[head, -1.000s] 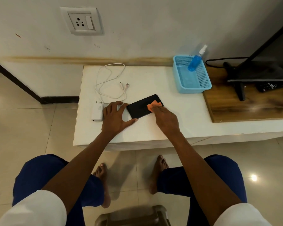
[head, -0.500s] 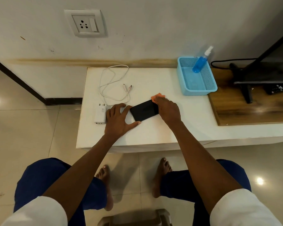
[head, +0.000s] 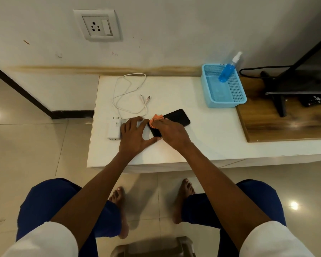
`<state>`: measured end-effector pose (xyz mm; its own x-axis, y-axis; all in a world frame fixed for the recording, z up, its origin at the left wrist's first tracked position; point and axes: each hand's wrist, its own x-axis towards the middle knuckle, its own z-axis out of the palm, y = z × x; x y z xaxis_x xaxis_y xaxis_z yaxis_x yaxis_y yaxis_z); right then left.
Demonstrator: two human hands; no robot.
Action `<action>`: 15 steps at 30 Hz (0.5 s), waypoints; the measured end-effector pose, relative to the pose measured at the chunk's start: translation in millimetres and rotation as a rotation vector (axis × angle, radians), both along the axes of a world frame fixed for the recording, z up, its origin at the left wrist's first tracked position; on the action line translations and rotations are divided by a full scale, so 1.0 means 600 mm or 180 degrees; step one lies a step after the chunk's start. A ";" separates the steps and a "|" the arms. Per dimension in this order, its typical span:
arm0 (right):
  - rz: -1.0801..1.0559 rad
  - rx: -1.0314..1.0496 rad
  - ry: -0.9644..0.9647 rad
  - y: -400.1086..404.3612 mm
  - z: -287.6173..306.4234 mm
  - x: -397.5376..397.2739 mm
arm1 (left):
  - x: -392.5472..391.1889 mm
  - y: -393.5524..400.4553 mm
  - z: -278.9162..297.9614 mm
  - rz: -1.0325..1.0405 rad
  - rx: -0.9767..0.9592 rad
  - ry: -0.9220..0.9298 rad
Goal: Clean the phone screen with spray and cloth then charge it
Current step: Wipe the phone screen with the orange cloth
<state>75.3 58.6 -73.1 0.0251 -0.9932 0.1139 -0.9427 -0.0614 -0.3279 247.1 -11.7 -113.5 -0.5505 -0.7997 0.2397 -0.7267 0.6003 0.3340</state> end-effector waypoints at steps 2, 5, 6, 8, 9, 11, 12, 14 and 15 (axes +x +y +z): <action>-0.0051 -0.0042 0.0066 0.006 0.005 -0.017 | -0.001 -0.001 -0.001 0.0012 -0.0041 0.0002; -0.0310 -0.0144 0.0139 0.022 0.013 -0.048 | -0.001 -0.001 -0.003 0.0031 -0.0058 -0.0025; -0.0415 -0.0145 0.0132 0.028 0.015 -0.059 | -0.001 -0.001 -0.003 0.0039 -0.0065 -0.0031; -0.0624 -0.0079 0.0099 0.045 0.018 -0.078 | -0.001 -0.002 -0.003 0.0052 -0.0082 -0.0025; -0.0731 -0.0063 0.0108 0.055 0.019 -0.084 | -0.001 -0.002 -0.003 0.0058 -0.0087 -0.0019; -0.0884 -0.0126 0.0156 0.072 0.017 -0.089 | 0.000 -0.002 -0.004 0.0054 -0.0070 -0.0024; -0.0931 -0.0163 0.0149 0.079 0.014 -0.088 | 0.000 -0.002 -0.004 0.0047 -0.0046 -0.0024; -0.1034 -0.0081 0.0122 0.086 0.012 -0.078 | -0.001 -0.002 -0.004 0.0042 -0.0006 -0.0005; -0.1078 0.0043 0.0131 0.087 0.010 -0.071 | 0.000 -0.003 -0.004 0.0040 -0.0002 0.0003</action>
